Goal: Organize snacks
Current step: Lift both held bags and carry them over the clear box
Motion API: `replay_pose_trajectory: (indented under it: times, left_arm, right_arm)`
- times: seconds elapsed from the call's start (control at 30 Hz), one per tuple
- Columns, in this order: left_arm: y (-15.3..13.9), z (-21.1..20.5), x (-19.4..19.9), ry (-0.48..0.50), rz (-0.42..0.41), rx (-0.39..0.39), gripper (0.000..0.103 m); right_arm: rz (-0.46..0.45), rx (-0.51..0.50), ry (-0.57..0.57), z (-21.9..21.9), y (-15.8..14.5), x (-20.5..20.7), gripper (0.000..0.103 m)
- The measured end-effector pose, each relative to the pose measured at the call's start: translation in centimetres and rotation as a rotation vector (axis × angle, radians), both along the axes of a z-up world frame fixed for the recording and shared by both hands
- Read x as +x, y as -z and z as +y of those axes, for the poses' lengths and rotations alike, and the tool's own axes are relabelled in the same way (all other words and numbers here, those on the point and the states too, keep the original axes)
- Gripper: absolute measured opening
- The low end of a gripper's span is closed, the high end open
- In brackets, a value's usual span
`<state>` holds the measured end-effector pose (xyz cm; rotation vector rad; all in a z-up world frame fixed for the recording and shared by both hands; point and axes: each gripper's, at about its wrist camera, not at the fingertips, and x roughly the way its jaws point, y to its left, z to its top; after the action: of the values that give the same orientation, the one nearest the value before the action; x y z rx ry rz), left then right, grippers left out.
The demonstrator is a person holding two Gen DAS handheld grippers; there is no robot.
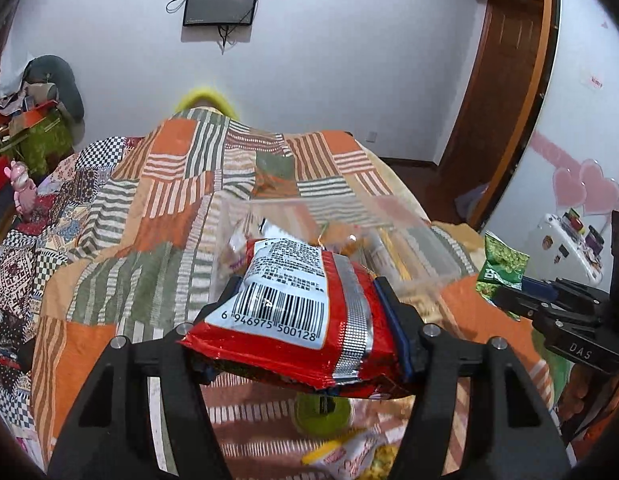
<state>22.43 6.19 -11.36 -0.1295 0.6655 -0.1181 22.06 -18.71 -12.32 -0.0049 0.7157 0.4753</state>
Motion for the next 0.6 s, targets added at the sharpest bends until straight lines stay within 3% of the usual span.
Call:
replay_pose_trajectory:
  times: [0.33,0.6]
  left_arm:
    - [0.5,-0.2,4.7,-0.009,0.007,-0.017,0.063]
    - [2.0,-0.9,8.6,0.008,0.033,0.015,0.063]
  right_arm:
    - [-0.015,-0.024,-0.029,2.5,-0.3,4.1,0.03]
    - [0.038,-0.06,-0.066,4.4,1.5,7.3,0.03]
